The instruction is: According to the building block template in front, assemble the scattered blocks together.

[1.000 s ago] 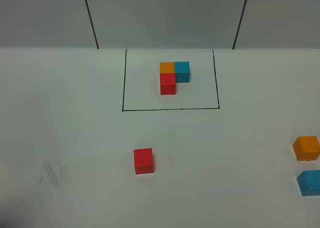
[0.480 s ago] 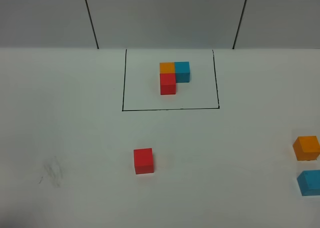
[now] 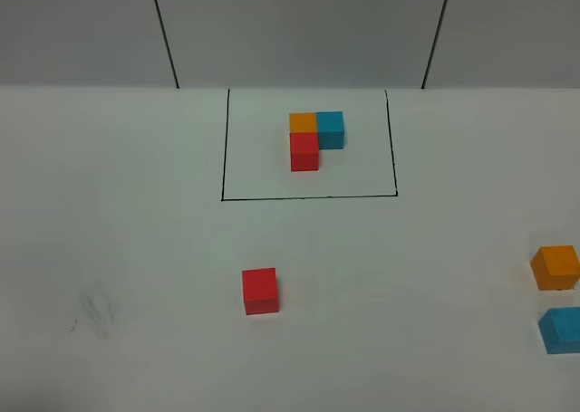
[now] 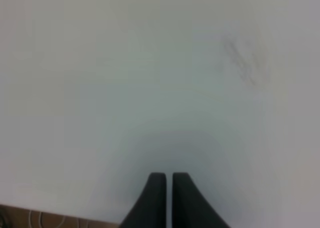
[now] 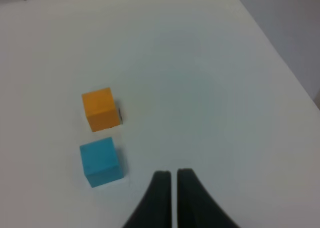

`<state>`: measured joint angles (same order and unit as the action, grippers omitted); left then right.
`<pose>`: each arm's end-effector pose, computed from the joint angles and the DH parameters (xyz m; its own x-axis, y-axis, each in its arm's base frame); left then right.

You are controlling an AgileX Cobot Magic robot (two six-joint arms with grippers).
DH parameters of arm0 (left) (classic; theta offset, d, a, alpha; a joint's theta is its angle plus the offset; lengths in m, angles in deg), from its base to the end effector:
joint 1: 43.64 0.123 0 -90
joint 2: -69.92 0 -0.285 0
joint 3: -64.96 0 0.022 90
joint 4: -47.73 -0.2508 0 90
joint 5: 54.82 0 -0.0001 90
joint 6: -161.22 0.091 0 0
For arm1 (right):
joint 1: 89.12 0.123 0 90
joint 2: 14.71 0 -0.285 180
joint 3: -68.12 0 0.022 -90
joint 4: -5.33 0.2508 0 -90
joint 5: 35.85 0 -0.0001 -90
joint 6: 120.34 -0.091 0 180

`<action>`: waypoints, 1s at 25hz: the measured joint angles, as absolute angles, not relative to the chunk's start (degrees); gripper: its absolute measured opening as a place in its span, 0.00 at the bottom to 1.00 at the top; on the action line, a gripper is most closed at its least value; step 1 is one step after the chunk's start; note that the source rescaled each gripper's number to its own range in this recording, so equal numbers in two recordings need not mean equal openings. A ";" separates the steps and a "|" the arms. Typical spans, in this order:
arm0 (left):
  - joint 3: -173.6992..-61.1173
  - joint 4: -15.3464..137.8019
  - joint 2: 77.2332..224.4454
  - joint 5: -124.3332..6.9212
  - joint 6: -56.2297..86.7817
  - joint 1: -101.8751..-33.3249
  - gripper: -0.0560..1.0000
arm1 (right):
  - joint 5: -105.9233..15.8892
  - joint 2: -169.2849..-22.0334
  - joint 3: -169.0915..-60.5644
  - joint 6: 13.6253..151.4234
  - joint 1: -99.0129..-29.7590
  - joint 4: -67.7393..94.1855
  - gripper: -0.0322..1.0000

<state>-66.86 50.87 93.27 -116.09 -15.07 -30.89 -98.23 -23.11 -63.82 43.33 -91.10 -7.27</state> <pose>0.0360 0.0037 0.2745 -0.6689 -0.1120 -0.7349 -0.1605 0.9870 -0.0044 -0.0071 -0.0174 0.2792 -0.4286 0.1923 -0.8828 0.2862 0.9557 0.0692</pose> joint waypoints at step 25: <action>-66.79 53.15 90.15 -116.20 -11.88 -37.44 0.05 | -98.23 -23.11 -63.82 43.33 -91.10 -7.27 0.03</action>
